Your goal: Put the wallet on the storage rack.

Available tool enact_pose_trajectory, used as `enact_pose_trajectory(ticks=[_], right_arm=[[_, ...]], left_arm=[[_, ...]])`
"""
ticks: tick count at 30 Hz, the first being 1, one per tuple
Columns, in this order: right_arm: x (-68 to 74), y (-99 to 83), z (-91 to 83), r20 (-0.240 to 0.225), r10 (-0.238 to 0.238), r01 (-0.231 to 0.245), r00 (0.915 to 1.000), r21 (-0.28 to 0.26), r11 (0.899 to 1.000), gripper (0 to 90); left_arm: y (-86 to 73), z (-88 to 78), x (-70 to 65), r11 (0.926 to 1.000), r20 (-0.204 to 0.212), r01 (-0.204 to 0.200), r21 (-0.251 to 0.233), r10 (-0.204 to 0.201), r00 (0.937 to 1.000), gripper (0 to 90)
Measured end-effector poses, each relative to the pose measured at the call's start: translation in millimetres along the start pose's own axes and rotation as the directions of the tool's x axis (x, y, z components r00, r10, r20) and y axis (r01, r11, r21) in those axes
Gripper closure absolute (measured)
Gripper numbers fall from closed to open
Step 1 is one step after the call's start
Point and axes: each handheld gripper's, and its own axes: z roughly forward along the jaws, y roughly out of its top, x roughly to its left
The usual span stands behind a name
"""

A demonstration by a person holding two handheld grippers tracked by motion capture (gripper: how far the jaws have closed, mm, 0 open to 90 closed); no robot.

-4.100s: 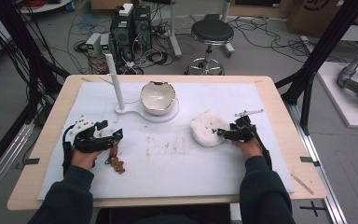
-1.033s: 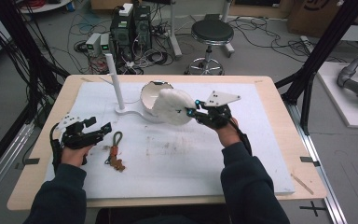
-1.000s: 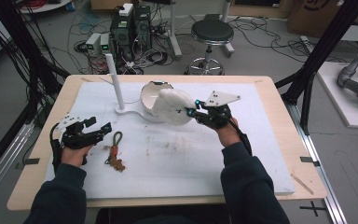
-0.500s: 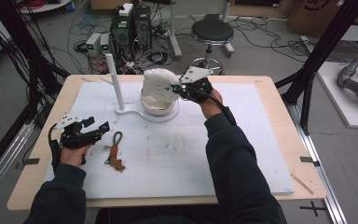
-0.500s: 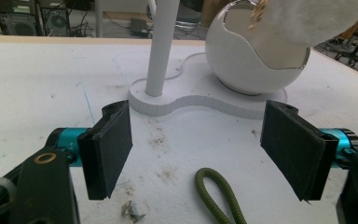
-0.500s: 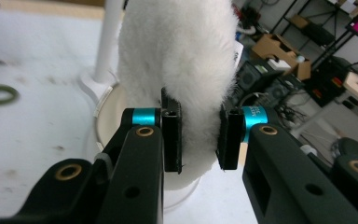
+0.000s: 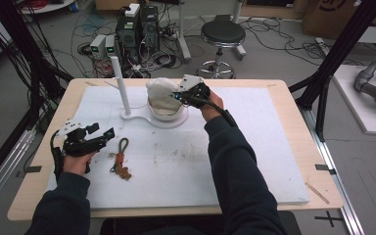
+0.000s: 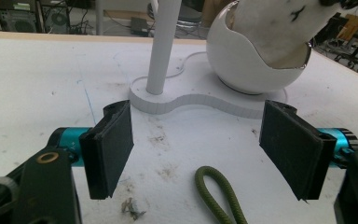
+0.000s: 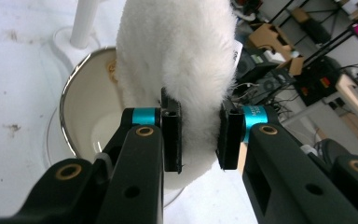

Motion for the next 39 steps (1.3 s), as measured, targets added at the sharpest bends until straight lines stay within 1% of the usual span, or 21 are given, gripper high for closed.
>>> enact_pose_trajectory(ticks=[5, 7, 8, 9, 10, 11, 12, 13, 14, 15, 17, 18, 23, 25, 27, 30, 31, 33, 35, 36, 39], right_arm=[[3.9, -6.3, 12.8, -0.043, 0.037, -0.035, 0.9984, 0.053, 0.998, 71.5], [-2.3, -7.4, 9.6, -0.081, 0.201, -0.2, 0.9761, 0.022, 0.979, 53.5], [-4.8, -6.9, 6.0, -0.11, 0.274, -0.276, 0.9555, 0.0, 0.961, 51.5], [-8.1, -6.0, 2.5, -0.121, 0.316, -0.322, 0.941, -0.035, 0.946, 50.5], [-8.1, -6.0, 2.5, -0.121, 0.316, -0.322, 0.941, -0.035, 0.946, 50.5], [-11.6, -3.7, -4.2, -0.155, 0.394, -0.411, 0.9061, -0.103, 0.906, 55.6], [-11.6, -3.7, -4.2, -0.155, 0.394, -0.411, 0.9061, -0.103, 0.906, 55.6], [-12.9, -2.9, -5.7, -0.166, 0.405, -0.427, 0.8991, -0.131, 0.895, 62.3], [-13.1, -2.2, -5.5, -0.184, 0.43, -0.457, 0.884, -0.143, 0.878, 71.3], [-13.1, -2.2, -5.5, -0.184, 0.43, -0.457, 0.884, -0.143, 0.878, 71.3], [-11.4, -3.8, -0.1, -0.204, 0.445, -0.472, 0.8721, -0.112, 0.874, 76.2], [-9.0, -7.2, 6.5, -0.224, 0.466, -0.488, 0.856, -0.052, 0.871, 77.7], [-1.1, -14.4, 8.5, -0.292, 0.456, -0.464, 0.8406, 0.046, 0.885, 78.4], [1.0, -13.4, 3.2, -0.274, 0.449, -0.455, 0.8504, 0.044, 0.889, 73.8], [0.5, -12.9, -0.1, -0.271, 0.453, -0.46, 0.8497, 0.04, 0.887, 70.5], [0.8, -18.8, -14.8, -0.236, 0.456, -0.474, 0.8584, -0.026, 0.88, 59.5], [-0.1, -21.7, -19.8, -0.225, 0.482, -0.495, 0.8471, -0.005, 0.869, 50.2], [-3.5, -32.6, -32.5, -0.219, 0.544, -0.552, 0.8102, 0.029, 0.834, 44.4], [-2.6, -42.8, -46.4, -0.18, 0.542, -0.548, 0.8207, 0.021, 0.836, 39.9], [-1.1, -54.6, -61.2, -0.121, 0.537, -0.537, 0.8349, 0.036, 0.843, 35.4], [3.1, -69.2, -77.3, -0.071, 0.537, -0.537, 0.8405, 0.028, 0.843, 30.3]], left_arm=[[0.0, -0.3, 0.0, 1.0, 0.0, 0.001, 0.001, -0.001, 1.0, 26.3], [0.0, -0.7, 0.3, 1.0, 0.0, 0.0, 0.002, 0.0, 1.0, 26.3], [-0.1, -0.6, 0.2, 1.0, -0.001, 0.001, 0.002, -0.001, 1.0, 26.3], [-0.3, -0.1, -0.3, 1.0, -0.001, 0.004, 0.002, -0.004, 1.0, 26.3], [-0.3, -0.1, -0.3, 1.0, -0.001, 0.004, 0.002, -0.004, 1.0, 26.5], [-0.3, 0.2, -0.3, 1.0, 0.0, -0.001, 0.004, 0.001, 1.0, 26.7], [-0.3, 0.4, -0.5, 1.0, 0.002, -0.001, 0.007, 0.001, 1.0, 26.7], [-0.3, 0.4, -0.6, 1.0, 0.003, -0.002, 0.008, 0.002, 1.0, 26.7], [-0.3, 0.3, -0.8, 1.0, 0.003, -0.001, 0.007, 0.001, 1.0, 26.8], [-0.3, 0.2, -0.7, 1.0, 0.002, -0.002, 0.006, 0.002, 1.0, 26.8], [-0.2, -0.1, -0.4, 1.0, 0.0, 0.002, 0.004, -0.002, 1.0, 26.9], [-0.2, -0.3, -0.3, 1.0, 0.0, 0.006, 0.005, -0.006, 1.0, 26.9], [-0.3, -0.3, -0.3, 1.0, 0.001, 0.005, 0.008, -0.005, 1.0, 26.9], [-0.4, -0.2, -0.3, 0.9999, 0.001, 0.006, 0.008, -0.006, 1.0, 26.9], [-0.3, -0.4, -0.4, 1.0, 0.002, 0.006, 0.008, -0.006, 1.0, 26.9], [-0.3, -0.4, -0.6, 1.0, 0.01, 0.006, 0.007, -0.006, 0.9999, 26.9], [-0.4, -0.3, -0.7, 1.0, 0.015, 0.005, 0.008, -0.005, 0.9999, 26.9], [-0.5, 0.2, -1.2, 1.0, 0.024, 0.005, 0.004, -0.005, 0.9997, 26.9], [-0.2, 0.2, -2.3, 1.0, 0.028, 0.008, -0.003, -0.008, 0.9996, 25.7], [-0.1, 0.0, -2.6, 0.9999, 0.029, 0.01, -0.011, -0.01, 0.9995, 22.5], [0.3, -0.3, -3.5, 0.9996, 0.04, 0.018, -0.023, -0.017, 0.9991, 19.0]])
